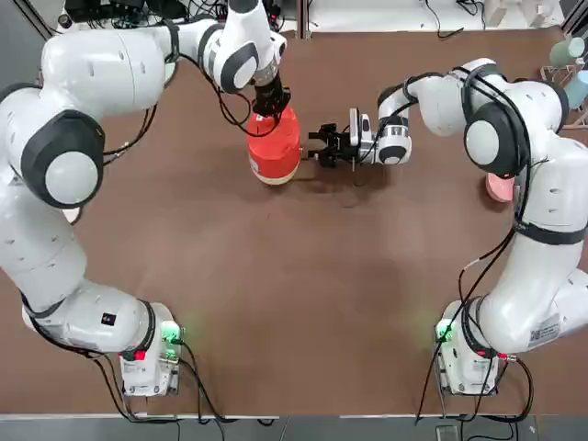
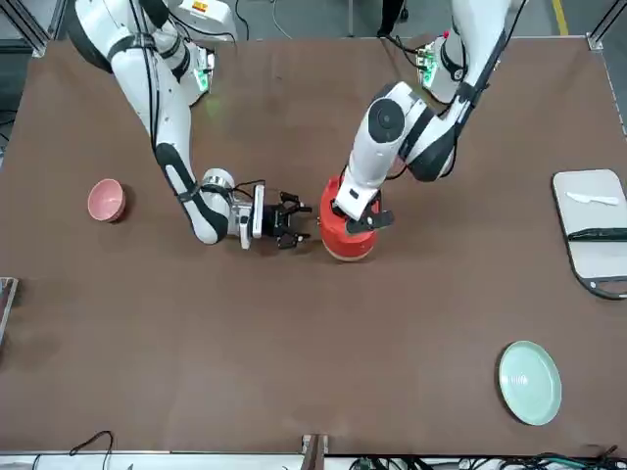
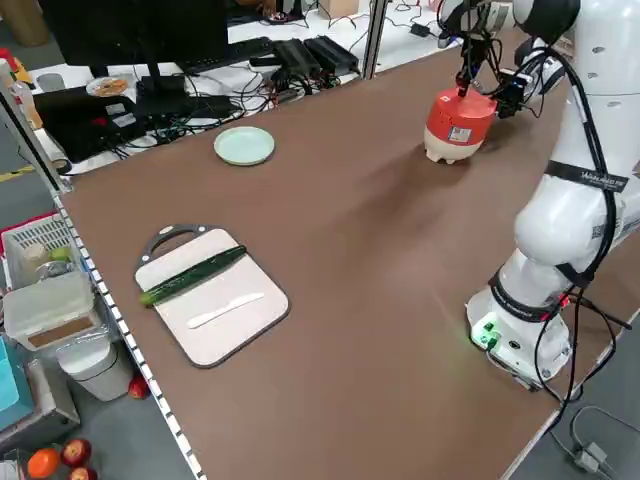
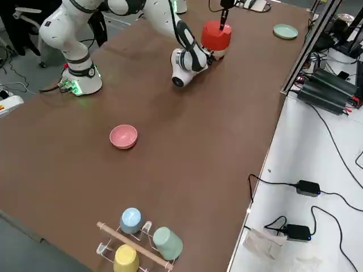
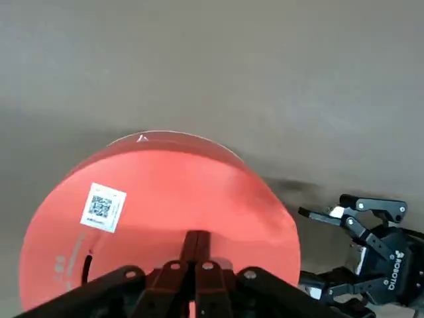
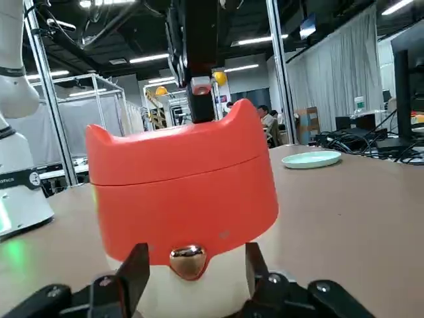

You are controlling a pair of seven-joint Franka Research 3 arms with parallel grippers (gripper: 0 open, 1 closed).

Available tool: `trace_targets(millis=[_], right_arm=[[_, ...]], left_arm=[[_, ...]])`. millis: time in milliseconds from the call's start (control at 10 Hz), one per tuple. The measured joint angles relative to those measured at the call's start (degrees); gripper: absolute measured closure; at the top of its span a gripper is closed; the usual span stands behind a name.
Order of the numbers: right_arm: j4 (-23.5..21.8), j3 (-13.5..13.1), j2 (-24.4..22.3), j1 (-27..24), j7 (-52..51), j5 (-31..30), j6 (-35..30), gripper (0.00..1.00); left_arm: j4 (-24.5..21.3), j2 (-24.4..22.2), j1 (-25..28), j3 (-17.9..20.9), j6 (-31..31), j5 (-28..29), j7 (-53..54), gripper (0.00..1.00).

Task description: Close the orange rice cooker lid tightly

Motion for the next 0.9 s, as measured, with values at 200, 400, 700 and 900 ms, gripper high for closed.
trace_targets(millis=[200,400,700,900], right_arm=[[0.1,0.0,0.0,0.0,-0.7,0.3,2.1,0.33],[0.4,0.0,0.0,0.0,-1.0,0.6,2.6,0.33],[0.8,0.8,0.2,0.2,-1.1,0.8,2.9,0.33],[0.9,1.0,0.3,0.3,-1.2,0.8,3.2,0.33]], left_arm=[[1.3,0.1,0.2,0.2,-2.4,0.0,0.0,0.96],[8.8,0.0,1.6,0.2,-13.0,0.0,2.6,0.85],[18.1,-1.2,5.7,0.2,-23.0,0.0,4.7,0.41],[18.5,-3.2,9.9,0.2,-23.9,0.0,6.4,0.12]])
